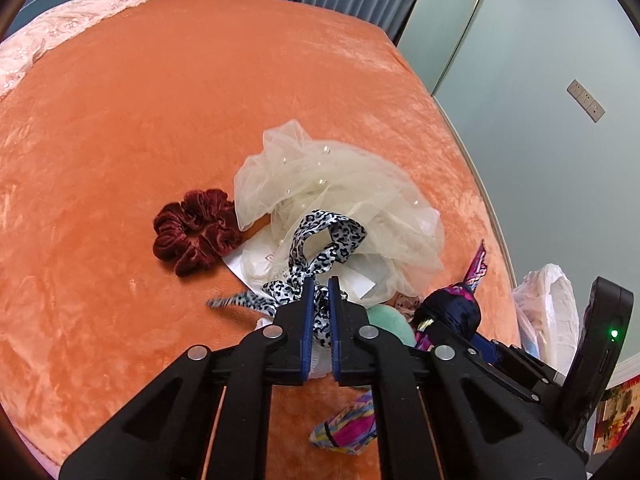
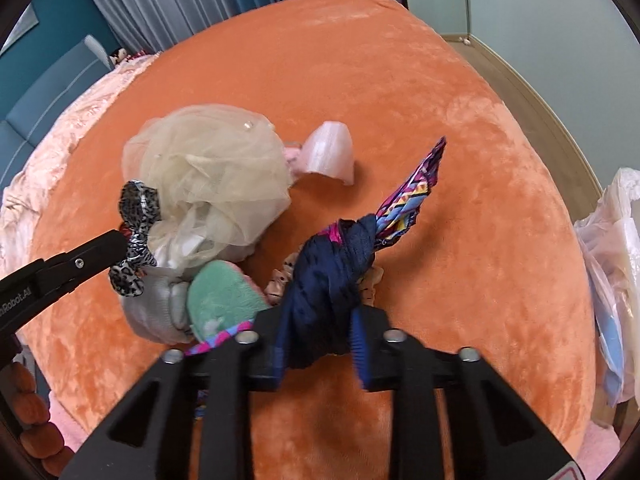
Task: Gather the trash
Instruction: 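Grasp the navy-wrapped striped stick with the right gripper, then carry the striped stick over the bin and open the right gripper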
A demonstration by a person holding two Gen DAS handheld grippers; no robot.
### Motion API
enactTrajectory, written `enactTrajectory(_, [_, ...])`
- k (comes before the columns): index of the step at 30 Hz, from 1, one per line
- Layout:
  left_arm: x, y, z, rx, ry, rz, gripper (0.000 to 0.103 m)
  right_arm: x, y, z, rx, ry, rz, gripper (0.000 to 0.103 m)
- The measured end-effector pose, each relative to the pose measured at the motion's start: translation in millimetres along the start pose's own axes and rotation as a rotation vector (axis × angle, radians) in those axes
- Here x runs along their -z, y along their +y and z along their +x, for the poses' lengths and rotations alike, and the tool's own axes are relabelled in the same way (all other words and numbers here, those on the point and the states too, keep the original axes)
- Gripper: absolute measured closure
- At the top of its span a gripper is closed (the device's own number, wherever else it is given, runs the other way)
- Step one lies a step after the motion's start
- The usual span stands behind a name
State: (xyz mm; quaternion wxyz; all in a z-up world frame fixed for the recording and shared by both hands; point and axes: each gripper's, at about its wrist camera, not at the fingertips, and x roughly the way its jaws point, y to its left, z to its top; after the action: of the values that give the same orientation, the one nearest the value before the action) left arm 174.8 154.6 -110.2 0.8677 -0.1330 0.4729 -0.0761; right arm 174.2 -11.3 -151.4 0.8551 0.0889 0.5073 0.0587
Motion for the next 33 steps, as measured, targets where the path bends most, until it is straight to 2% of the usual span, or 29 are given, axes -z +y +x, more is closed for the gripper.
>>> enactTrajectory(4, [-5,-13,-22,0.008,-0.043,0.018,0.097,-2,0,-34,-0.025,-0.072,0.0,0.087])
enactTrajectory(8, [-7,-38,-50,0.049,-0.083,0.046,0.097,-8,-10,-72,-0.018,-0.145,0.01,0.087])
enactTrajectory(16, [-1,-122,-89,0.157,-0.131,0.157,0.097,-8,-56,-146,0.052,-0.292,0.057,0.087])
enactTrajectory(25, [19,-220,-95,0.273,-0.114,0.291,0.097,3,-136,-200,0.164,-0.39,0.175,0.087])
enactTrajectory(33, [33,-295,-75,0.355,-0.06,0.385,0.096,19,-197,-215,0.243,-0.413,0.28,0.087])
